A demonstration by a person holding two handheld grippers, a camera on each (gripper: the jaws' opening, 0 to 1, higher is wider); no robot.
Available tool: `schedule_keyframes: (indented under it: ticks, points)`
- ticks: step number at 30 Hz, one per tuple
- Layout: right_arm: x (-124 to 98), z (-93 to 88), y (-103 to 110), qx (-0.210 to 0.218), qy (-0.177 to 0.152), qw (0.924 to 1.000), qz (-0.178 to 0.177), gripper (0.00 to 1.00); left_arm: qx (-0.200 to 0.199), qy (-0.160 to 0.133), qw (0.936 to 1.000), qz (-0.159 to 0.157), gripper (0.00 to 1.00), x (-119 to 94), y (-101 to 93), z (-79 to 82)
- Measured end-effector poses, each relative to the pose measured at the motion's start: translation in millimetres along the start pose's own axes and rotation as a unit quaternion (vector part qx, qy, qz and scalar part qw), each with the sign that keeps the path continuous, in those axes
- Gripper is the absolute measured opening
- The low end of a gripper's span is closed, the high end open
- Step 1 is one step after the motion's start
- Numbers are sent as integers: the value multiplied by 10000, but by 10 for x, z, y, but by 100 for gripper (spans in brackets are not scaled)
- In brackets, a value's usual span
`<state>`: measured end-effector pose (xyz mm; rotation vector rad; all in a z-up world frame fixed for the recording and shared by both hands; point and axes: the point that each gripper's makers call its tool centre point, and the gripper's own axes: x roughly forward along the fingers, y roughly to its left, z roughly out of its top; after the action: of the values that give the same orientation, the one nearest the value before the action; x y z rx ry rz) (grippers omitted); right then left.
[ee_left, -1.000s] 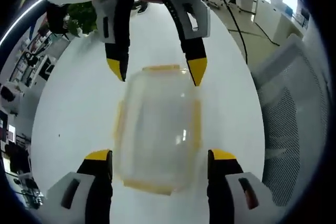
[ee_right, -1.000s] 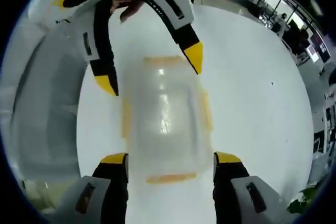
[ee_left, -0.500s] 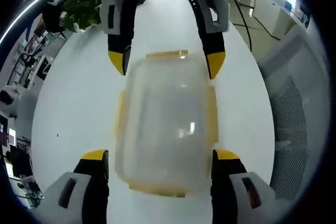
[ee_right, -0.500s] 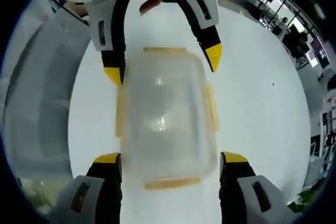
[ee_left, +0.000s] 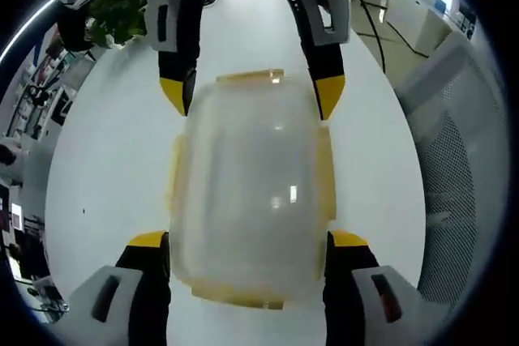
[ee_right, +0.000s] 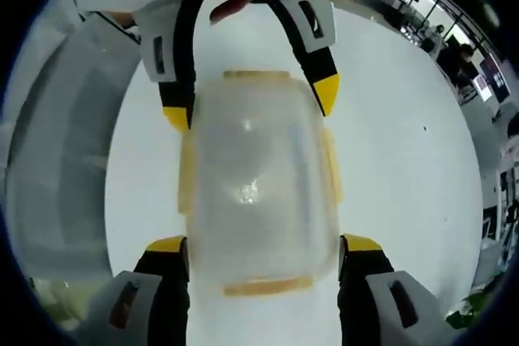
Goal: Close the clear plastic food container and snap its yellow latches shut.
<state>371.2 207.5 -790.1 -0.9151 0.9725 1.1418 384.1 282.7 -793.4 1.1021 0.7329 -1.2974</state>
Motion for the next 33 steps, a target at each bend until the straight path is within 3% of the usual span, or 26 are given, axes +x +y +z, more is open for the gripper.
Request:
schedule_keyframes:
  ticks: [14,33]
  points:
    - [47,170,135,112,-22,9999,-3,75,30,16,10000,-29,77,-75,-94,-154]
    - [155,516,292,27,-97,9999,40,75,-97,9,10000,17,77,-229,-232,-504]
